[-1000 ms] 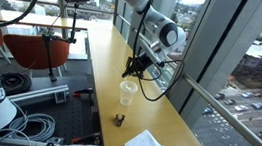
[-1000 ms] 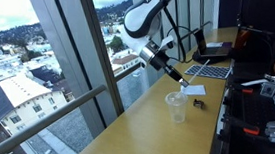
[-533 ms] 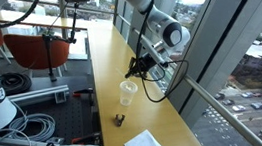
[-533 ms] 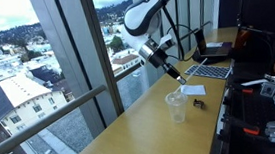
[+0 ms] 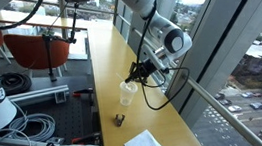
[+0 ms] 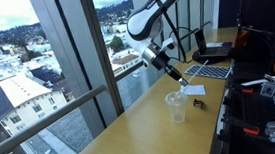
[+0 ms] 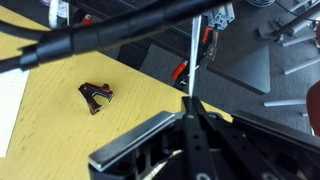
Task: Put the straw in the plastic cup
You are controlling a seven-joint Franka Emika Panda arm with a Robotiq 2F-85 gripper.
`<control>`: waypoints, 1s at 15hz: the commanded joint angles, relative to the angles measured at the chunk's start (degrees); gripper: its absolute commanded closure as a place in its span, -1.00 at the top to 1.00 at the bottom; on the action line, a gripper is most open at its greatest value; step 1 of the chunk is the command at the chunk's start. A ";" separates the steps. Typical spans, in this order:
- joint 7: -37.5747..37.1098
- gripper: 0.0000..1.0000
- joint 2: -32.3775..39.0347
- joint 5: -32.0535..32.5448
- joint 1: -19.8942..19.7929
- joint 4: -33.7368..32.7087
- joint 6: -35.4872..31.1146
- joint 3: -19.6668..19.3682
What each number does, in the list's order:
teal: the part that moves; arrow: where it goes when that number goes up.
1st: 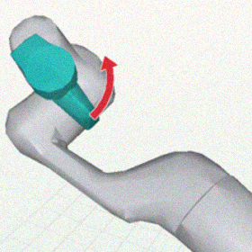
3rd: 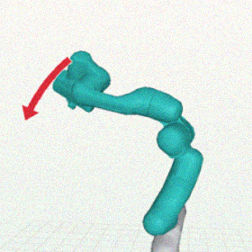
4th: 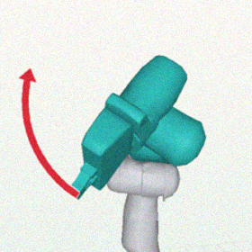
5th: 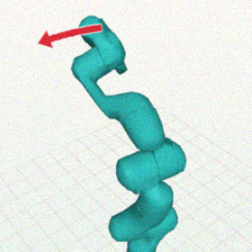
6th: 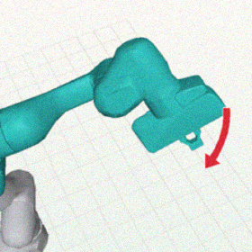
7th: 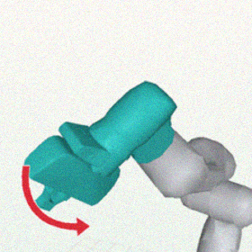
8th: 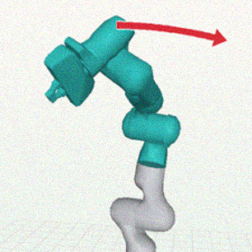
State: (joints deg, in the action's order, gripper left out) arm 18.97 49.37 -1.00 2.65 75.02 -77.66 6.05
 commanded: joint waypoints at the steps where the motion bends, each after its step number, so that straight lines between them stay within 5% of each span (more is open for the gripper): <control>1: -0.86 -0.99 2.91 -0.01 0.10 -3.61 2.43 0.30; 15: -1.33 -0.99 8.42 -0.59 0.09 -11.66 5.42 0.48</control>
State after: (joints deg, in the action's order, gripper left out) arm 18.97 55.11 -1.00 2.73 68.28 -76.00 6.18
